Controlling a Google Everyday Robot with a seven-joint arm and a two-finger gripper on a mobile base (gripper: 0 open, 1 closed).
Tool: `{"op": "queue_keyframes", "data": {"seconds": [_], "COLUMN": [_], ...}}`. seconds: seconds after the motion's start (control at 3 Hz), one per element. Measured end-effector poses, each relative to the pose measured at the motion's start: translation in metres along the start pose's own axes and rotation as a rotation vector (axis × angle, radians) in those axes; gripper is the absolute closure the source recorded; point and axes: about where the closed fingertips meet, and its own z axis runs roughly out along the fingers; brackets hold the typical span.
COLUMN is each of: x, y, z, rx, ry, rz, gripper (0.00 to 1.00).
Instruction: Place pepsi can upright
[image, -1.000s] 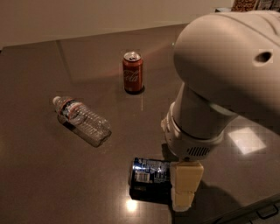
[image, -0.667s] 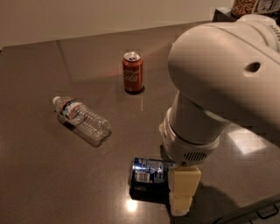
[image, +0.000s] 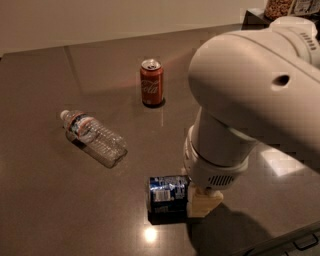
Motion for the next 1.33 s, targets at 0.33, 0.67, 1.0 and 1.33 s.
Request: {"op": "queue_keyframes", "data": {"seconds": [0.33, 0.67, 1.0, 1.33], "x": [-0.001, -0.002, -0.001, -0.002], "y": [-0.005, -0.035, -0.088, -0.116], "z": [-0.005, -0.024, -0.056, -0.081], "rx": [0.013, 0.094, 0.253, 0.371], "ry": [0.011, 0.054, 0.023, -0.015], "rz": [-0.019, -0.101, -0.238, -0.369], "gripper": [0.77, 1.00, 1.00, 1.00]}}
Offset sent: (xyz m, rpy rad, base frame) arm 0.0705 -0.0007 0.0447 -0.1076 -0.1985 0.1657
